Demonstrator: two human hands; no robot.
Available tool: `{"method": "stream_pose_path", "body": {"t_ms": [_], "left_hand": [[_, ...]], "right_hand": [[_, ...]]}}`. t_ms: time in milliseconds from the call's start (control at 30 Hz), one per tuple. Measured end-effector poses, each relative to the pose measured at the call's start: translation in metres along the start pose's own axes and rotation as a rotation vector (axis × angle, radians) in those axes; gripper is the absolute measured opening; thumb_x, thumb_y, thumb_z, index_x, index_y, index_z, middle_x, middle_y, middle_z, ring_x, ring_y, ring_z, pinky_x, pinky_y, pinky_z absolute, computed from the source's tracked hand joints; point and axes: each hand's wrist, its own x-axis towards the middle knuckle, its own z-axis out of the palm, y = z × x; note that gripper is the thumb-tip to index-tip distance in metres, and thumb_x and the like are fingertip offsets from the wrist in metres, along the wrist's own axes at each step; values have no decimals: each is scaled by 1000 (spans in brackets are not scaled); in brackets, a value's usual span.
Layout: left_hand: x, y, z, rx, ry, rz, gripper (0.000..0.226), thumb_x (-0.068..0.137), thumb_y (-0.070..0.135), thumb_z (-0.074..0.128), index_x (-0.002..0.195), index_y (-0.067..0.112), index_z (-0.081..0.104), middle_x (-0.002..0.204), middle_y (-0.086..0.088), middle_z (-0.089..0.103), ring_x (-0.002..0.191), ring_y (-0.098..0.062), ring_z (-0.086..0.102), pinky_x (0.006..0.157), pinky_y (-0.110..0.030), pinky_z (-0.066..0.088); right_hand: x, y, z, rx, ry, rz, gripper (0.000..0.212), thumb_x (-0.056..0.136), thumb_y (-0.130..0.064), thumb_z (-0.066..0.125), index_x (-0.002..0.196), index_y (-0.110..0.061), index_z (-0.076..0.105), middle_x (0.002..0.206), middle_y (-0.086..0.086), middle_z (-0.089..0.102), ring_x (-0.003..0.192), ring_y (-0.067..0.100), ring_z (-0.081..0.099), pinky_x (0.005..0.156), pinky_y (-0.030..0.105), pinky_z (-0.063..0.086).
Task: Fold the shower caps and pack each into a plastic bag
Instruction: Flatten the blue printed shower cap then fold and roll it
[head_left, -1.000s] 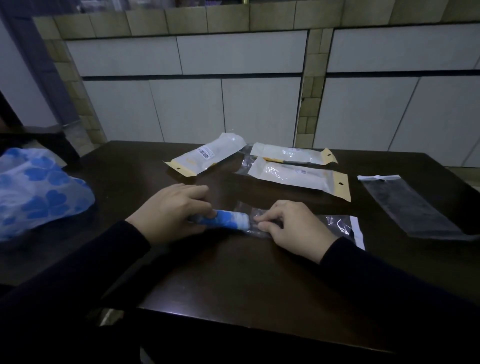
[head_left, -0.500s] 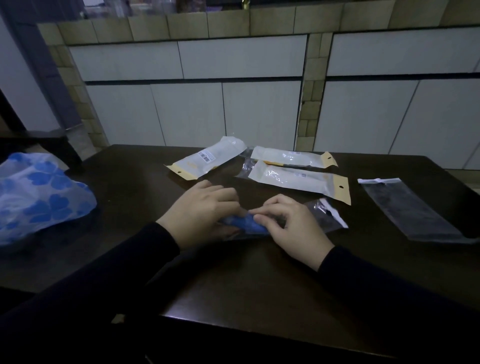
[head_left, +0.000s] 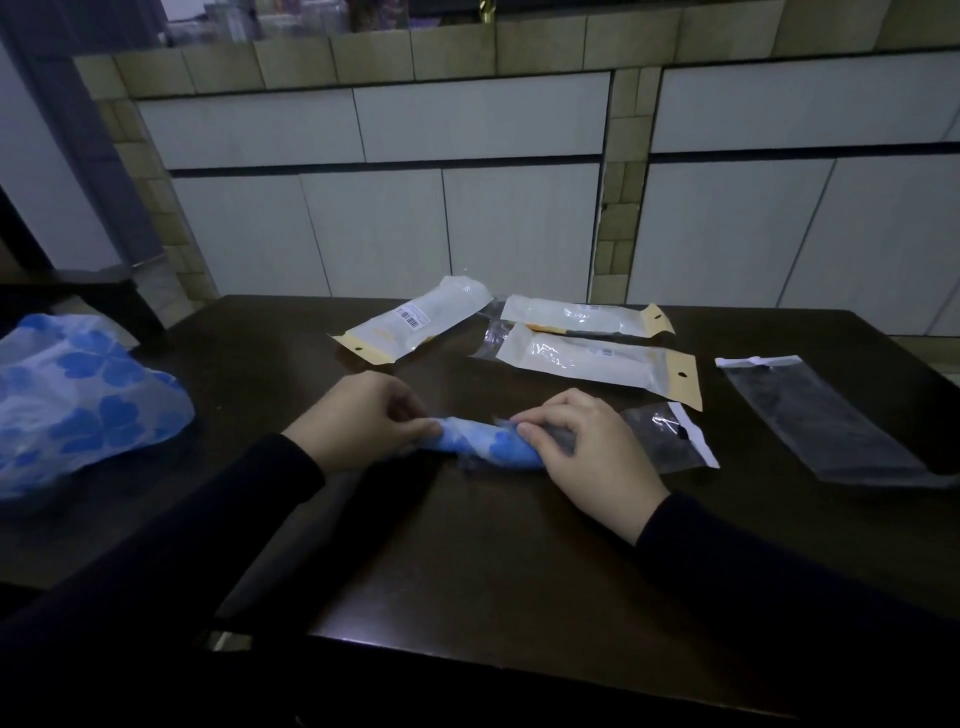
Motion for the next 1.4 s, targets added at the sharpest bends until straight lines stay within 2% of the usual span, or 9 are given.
{"method": "stream_pose_path", "body": {"t_ms": [133,400,633,867,933,1000,1100,1200,1400], "left_hand": [[-3,18,15,-172,12,42,9,81,34,75,78,29,68,74,10,71,66,0,65,65,-21,53],[-2,11,16,-163,99,-46,7,81,33,74,81,27,71,77,13,69,72,1,61,60,-14,43],[-1,33,22,-436,-71,-67,17,91,11,59,89,22,71,84,8,72,63,7,63,56,-3,44],[-6,35,28,-739,-89,-80,11,90,7,59,96,15,63,89,1,65,66,-2,60,57,-11,45],[-5,29,30,-654,-72,2,5,91,19,59,94,23,61,93,6,65,78,-8,60,69,-19,46],[-4,17,29,-274,70,65,7,95,34,53,100,32,58,100,13,64,93,-10,60,81,-28,46],[-4,-1,30,245,195,1,46,94,55,42,133,31,47,140,9,49,128,-20,42,101,-40,35],[-4,-16,32,277,120,-145,65,92,65,29,145,28,36,156,6,29,141,-22,27,107,-45,28],[-11,-31,29,298,75,-130,60,96,58,34,147,26,35,158,6,25,145,-15,22,111,-37,24]], "right_hand": [[-2,-3,0,-30,2,-61,22,94,-36,54,112,-38,66,99,-18,53,103,5,46,98,37,37],[-5,8,-27,-240,-165,-155,36,91,-37,58,127,-36,57,119,-16,52,110,1,44,100,28,40],[-6,5,-16,-225,-133,-114,37,95,-36,55,131,-37,55,119,-15,51,109,2,41,102,29,37],[-5,6,-13,-260,-109,-68,39,95,-38,52,134,-37,52,121,-14,52,111,5,42,97,26,34],[-3,5,-10,-294,-90,-71,39,96,-37,51,135,-37,51,121,-13,52,112,6,43,97,27,33],[0,2,-7,-341,-69,-63,40,96,-39,49,137,-36,49,123,-13,51,112,7,43,97,27,35],[6,-4,0,-386,-52,-62,41,98,-39,45,139,-33,47,125,-10,51,113,10,45,96,30,37],[17,-10,7,-399,-43,-56,41,98,-38,44,139,-31,47,125,-7,52,115,14,46,97,34,38],[44,-19,26,-470,-26,-24,37,99,-34,42,134,-25,51,123,1,54,114,23,47,96,41,40]]}}
